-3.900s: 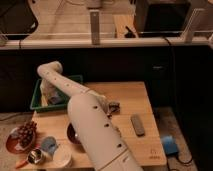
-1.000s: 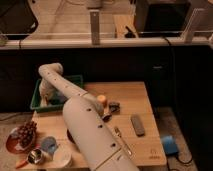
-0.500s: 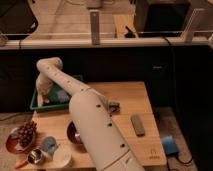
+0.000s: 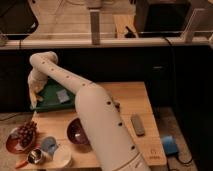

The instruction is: Place banana in paper cup

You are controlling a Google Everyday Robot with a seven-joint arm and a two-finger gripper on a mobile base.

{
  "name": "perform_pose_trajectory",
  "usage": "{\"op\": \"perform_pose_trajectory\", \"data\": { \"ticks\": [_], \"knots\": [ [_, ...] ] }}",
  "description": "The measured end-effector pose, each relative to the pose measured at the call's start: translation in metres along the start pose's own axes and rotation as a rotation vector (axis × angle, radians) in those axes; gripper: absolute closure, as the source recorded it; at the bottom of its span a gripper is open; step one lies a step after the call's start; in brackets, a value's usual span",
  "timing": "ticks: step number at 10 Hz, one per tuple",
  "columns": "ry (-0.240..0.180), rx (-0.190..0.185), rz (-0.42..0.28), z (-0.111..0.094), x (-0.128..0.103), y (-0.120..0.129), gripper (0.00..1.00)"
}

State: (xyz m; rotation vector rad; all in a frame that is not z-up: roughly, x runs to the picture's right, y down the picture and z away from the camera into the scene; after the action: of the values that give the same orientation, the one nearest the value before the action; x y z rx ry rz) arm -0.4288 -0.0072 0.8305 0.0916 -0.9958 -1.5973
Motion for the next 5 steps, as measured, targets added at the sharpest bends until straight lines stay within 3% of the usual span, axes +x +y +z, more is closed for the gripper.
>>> {"op": "perform_pose_trajectory", "data": {
  "ticks": [3,5],
  "knots": [
    [0.038,0.016,-0.024,-0.050,-0.027,-0.023,1.00],
    [0.014,0.066,-0.060,-0.072,-0.057,-0.043,1.00]
  ]
}}
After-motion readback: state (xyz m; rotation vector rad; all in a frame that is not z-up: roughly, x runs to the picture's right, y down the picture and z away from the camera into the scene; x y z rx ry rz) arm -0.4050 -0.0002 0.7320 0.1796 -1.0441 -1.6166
